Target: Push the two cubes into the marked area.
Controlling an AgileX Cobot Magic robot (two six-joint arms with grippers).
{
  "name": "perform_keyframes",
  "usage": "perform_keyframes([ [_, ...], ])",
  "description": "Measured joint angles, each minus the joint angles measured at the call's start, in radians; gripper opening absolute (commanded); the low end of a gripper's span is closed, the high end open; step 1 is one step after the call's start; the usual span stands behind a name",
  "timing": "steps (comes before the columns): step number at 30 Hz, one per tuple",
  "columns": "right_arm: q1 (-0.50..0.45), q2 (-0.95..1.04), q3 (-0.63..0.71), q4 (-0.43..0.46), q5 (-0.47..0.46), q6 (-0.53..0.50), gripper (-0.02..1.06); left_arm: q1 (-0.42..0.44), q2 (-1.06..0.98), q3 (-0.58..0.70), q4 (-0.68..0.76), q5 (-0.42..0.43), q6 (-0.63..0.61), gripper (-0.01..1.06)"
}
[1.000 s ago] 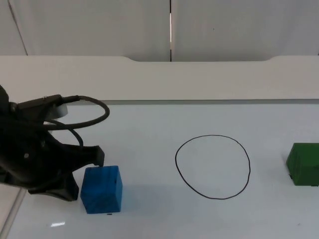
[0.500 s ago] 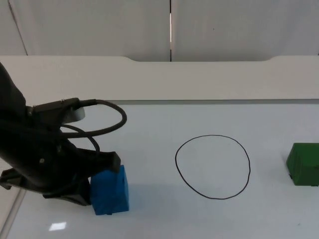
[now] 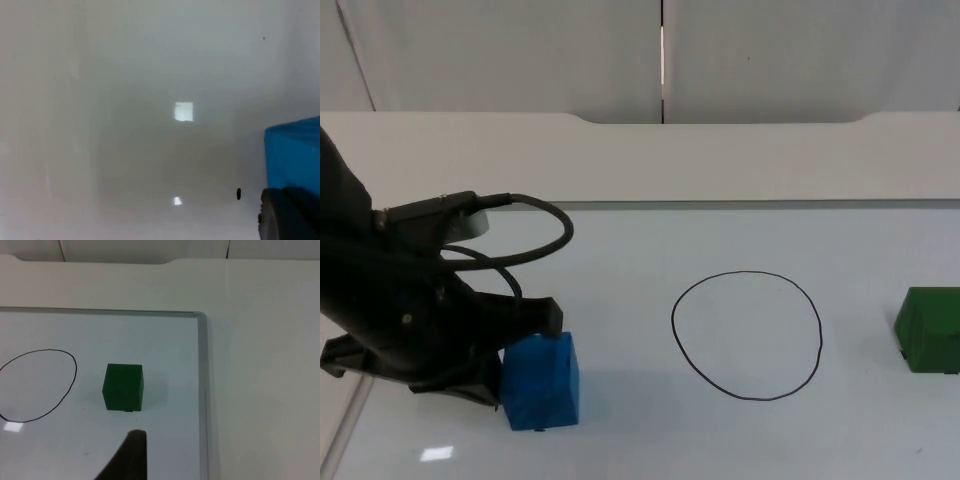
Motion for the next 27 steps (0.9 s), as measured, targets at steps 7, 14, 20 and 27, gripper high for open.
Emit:
perform_keyframes([
  [7,0.000,0.000,0.000,0.000,0.000,0.000,1.05,-0.066,0.000,0.000,-0.002,-0.034,0.004,0.00],
  [14,0.000,0.000,0.000,0.000,0.000,0.000,1.05,-0.074,0.000,0.000,-0.005,-0.061,0.004,0.00],
  [20,0.000,0.000,0.000,0.000,0.000,0.000,1.05,-0.074,0.000,0.000,-0.025,-0.062,0.004,0.00],
  [27,0.000,0.000,0.000,0.000,0.000,-0.002,1.05,-0.075,0.000,0.000,-0.036,-0.004,0.004,0.00],
])
